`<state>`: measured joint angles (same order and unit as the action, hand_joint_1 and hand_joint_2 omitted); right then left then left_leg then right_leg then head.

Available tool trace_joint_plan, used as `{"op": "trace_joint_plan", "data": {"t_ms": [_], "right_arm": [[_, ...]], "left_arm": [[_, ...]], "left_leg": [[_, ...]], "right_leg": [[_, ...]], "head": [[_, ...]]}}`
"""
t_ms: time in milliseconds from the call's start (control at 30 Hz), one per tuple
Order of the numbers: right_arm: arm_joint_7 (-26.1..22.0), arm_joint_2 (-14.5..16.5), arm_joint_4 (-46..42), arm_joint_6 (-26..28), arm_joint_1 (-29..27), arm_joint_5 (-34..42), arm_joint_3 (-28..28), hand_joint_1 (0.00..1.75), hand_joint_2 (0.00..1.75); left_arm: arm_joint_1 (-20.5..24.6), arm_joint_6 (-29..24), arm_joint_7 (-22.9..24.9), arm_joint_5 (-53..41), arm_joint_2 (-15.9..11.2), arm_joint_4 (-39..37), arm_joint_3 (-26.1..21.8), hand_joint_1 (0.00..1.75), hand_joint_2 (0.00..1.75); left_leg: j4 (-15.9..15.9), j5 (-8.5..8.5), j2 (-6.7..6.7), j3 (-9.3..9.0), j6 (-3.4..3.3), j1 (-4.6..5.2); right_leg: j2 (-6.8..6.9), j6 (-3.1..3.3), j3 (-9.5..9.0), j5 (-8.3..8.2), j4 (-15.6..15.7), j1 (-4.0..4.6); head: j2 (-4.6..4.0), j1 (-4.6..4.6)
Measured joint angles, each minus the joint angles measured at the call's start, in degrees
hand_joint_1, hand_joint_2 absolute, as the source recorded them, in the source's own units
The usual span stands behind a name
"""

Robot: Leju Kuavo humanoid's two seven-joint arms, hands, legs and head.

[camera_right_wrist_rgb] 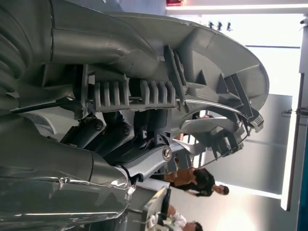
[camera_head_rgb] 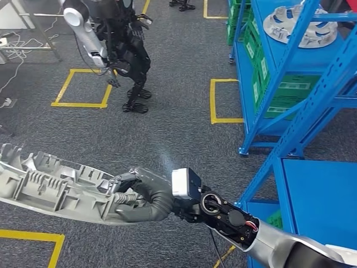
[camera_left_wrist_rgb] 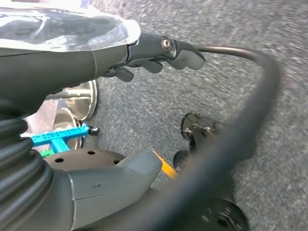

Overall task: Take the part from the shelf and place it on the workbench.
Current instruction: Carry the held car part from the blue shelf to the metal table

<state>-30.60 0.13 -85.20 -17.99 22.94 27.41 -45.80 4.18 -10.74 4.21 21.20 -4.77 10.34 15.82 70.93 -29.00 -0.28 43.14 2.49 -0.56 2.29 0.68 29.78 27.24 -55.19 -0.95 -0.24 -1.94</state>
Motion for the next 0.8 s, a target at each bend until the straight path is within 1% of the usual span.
{"op": "trace_joint_plan", "data": {"t_ms": [33,67,100,133,167,200,233,267,300,333,367,400,433,467,500,533,567,600,633,667,700,733,767,800], "right_arm": [[0.0,0.0,0.0,0.0,0.0,0.0,0.0,1.75,1.75],[0.0,0.0,0.0,0.0,0.1,-0.1,0.0,1.75,1.75],[0.0,0.0,0.0,-0.1,0.1,-0.2,0.0,1.75,1.75],[0.0,0.1,0.0,-0.1,0.2,-0.2,-0.1,1.75,1.75],[0.1,0.1,0.0,-0.2,0.3,-0.3,-0.1,1.75,1.75],[0.1,0.2,0.0,-0.3,0.3,-0.3,-0.2,1.75,1.75],[0.1,0.2,0.0,-0.3,0.4,-0.4,-0.3,1.75,1.75],[0.2,0.3,0.0,-0.4,0.5,-0.5,-0.4,1.75,1.75],[0.2,0.4,0.0,-0.5,0.7,-0.5,-0.5,1.75,1.75],[0.3,0.4,0.0,-0.5,0.8,-0.5,-0.5,1.75,1.75],[0.3,0.4,0.0,-0.6,0.8,-0.6,-0.5,1.75,1.75],[0.3,0.4,0.1,-0.6,0.8,-0.6,-0.6,1.75,1.75],[0.4,0.4,0.2,-0.7,0.7,-0.6,-0.7,1.75,1.75],[0.4,0.4,0.2,-0.8,0.7,-0.6,-0.8,1.75,1.75],[0.4,0.4,0.3,-0.9,0.7,-0.6,-0.9,1.75,1.75],[0.4,0.4,0.4,-1.0,0.7,-0.6,-1.0,1.75,1.75],[0.4,0.4,0.4,-1.2,0.8,-0.5,-1.1,1.75,1.75],[0.4,0.4,0.5,-1.3,0.8,-0.5,-1.2,1.75,1.75],[0.4,0.4,0.5,-1.4,0.8,-0.5,-1.3,1.75,1.75],[0.3,0.4,0.6,-1.5,0.8,-0.5,-1.4,1.75,1.75],[0.3,0.5,0.7,-1.6,0.9,-0.4,-1.5,1.75,1.75],[0.3,0.6,0.7,-1.7,1.0,-0.4,-1.6,1.75,1.75],[0.4,0.7,0.7,-1.7,1.1,-0.4,-1.8,1.75,1.75],[0.4,0.8,0.8,-1.7,1.3,-0.4,-1.9,1.75,1.75]], "left_arm": [[-0.1,0.0,0.0,0.0,0.0,0.0,0.0,0.00,1.75],[-0.1,0.0,0.0,0.1,0.0,0.0,0.0,0.00,1.75],[-0.1,0.0,0.0,0.2,0.0,0.0,0.0,0.00,1.75],[0.0,0.0,0.0,0.2,-0.1,0.0,0.0,0.00,1.75],[0.1,-0.1,0.0,0.3,-0.1,0.0,0.0,0.00,1.75],[0.1,-0.1,0.0,0.4,-0.1,0.0,0.0,0.00,1.75],[0.1,-0.1,0.0,0.6,-0.1,0.0,0.0,0.00,1.75],[0.0,-0.1,0.0,0.7,-0.2,0.0,0.0,0.00,1.75],[0.0,-0.1,0.1,0.8,-0.2,0.0,0.0,0.00,1.75],[0.0,-0.2,0.1,0.9,-0.2,0.0,0.0,0.00,1.75],[0.0,-0.2,0.2,1.0,-0.2,0.0,0.0,0.00,1.75],[0.1,-0.2,0.2,1.1,-0.2,0.0,0.0,0.00,1.75],[0.2,-0.2,0.3,1.2,-0.2,0.0,0.0,0.00,1.75],[0.2,-0.2,0.4,1.3,-0.2,0.0,0.0,0.00,1.75],[0.1,-0.2,0.6,1.4,-0.2,0.0,0.0,0.00,1.75],[0.1,-0.3,0.6,1.6,-0.1,0.0,0.0,0.00,1.75],[0.1,-0.4,0.7,1.7,-0.1,0.0,0.0,0.00,1.75],[0.1,-0.5,0.7,1.9,0.0,0.0,0.0,0.00,1.75],[0.2,-0.6,0.8,2.0,0.0,0.0,0.0,0.00,1.75],[0.2,-0.7,0.9,2.1,0.0,0.0,0.0,0.00,1.75],[0.2,-0.8,0.9,2.2,0.0,0.0,0.0,0.00,1.75],[0.1,-0.9,0.9,2.3,0.0,0.0,0.0,0.00,1.75],[-0.1,-1.0,1.0,2.4,0.0,0.0,0.0,0.00,1.75],[-0.2,-1.1,1.0,2.5,0.0,0.0,0.0,0.00,1.75]], "left_leg": [[-3.3,2.03,0.36,-1.52,-0.07,-0.04],[-7.8,4.19,1.26,-3.82,-0.23,0.01],[-11.9,5.71,2.41,-5.96,-0.53,0.26],[-14.9,6.57,3.19,-7.46,-0.92,0.52],[-16.3,6.73,3.64,-8.16,-1.32,0.81],[-16.5,6.51,3.39,-8.21,-1.68,1.08],[-16.6,6.49,2.70,-8.31,-2.00,1.03],[-16.8,6.46,2.17,-8.56,-2.25,0.93],[-17.0,6.44,1.63,-8.88,-2.60,0.79],[-17.2,6.42,1.10,-9.23,-2.97,0.62],[-17.3,6.34,0.55,-9.45,-3.28,0.57],[-17.3,6.24,-0.07,-9.58,-3.57,0.59],[-17.3,6.16,-0.78,-9.72,-3.70,0.64],[-17.3,6.06,-1.58,-9.89,-3.75,0.67],[-17.2,5.92,-2.43,-10.12,-3.74,0.70],[-17.1,5.75,-3.28,-10.39,-3.65,0.69],[-17.0,5.52,-4.13,-10.62,-3.51,0.66],[-16.7,5.30,-4.88,-10.68,-3.30,0.69],[-16.4,5.15,-5.63,-10.47,-3.07,0.66],[-16.2,5.12,-6.30,-10.12,-2.79,0.55],[-16.1,5.21,-6.97,-9.75,-2.44,0.43],[-16.2,5.37,-7.68,-9.46,-2.07,0.28],[-16.1,5.36,-7.47,-9.34,-1.72,0.22],[-15.5,4.97,-6.36,-9.01,-1.35,0.31]], "right_leg": [[0.63,-0.07,-0.18,0.18,0.0,-0.02],[1.20,-0.19,-0.42,0.38,0.0,-0.02],[1.71,-0.41,-0.60,0.62,0.0,0.14],[2.19,-0.66,-0.77,0.84,0.0,0.26],[2.61,-0.96,-0.90,1.06,0.0,0.37],[3.02,-1.26,-1.04,1.25,0.1,0.46],[3.41,-1.58,-1.27,1.48,0.1,0.41],[2.99,-1.89,-1.33,1.92,-0.2,0.29],[2.04,-2.09,-0.99,2.79,-1.4,0.20],[0.76,-2.21,0.02,4.20,-3.9,0.09],[-0.71,-2.23,1.76,5.95,-7.6,-0.01],[-1.52,-2.22,3.93,7.68,-11.9,-0.01],[-1.89,-2.24,5.95,8.77,-15.6,-0.01],[-2.06,-2.27,7.25,8.73,-17.5,0.00],[-2.17,-2.25,7.50,7.45,-17.1,-0.02],[-2.42,-2.18,6.69,5.16,-14.4,-0.05],[-3.21,-2.09,5.27,2.46,-10.4,-0.11],[-4.60,-2.00,3.89,0.51,-6.7,-0.23],[-5.86,-1.93,2.62,-0.51,-3.7,-0.39],[-6.83,-1.85,1.91,-0.78,-2.0,-0.42],[-7.11,-1.71,1.56,-0.47,-1.5,-0.38],[-6.60,-1.49,1.21,-0.43,-1.1,-0.38],[-5.96,-1.22,1.03,-0.57,-0.8,-0.36],[-5.25,-0.96,0.76,-0.67,-0.5,-0.44]], "head": [[0.00,0.01],[0.00,0.02],[0.00,0.02],[0.00,-0.09],[0.00,-0.20],[0.00,-0.31],[0.00,-0.43],[0.00,-0.45],[0.00,-0.49],[0.00,-0.64],[0.00,-0.83],[0.00,-1.02],[0.00,-1.19],[0.00,-1.26],[0.00,-1.30],[0.00,-1.35],[0.00,-1.44],[0.00,-1.47],[0.00,-1.44],[0.00,-1.38],[0.00,-1.33],[0.00,-1.38],[0.00,-1.42],[0.00,-1.21]]}}
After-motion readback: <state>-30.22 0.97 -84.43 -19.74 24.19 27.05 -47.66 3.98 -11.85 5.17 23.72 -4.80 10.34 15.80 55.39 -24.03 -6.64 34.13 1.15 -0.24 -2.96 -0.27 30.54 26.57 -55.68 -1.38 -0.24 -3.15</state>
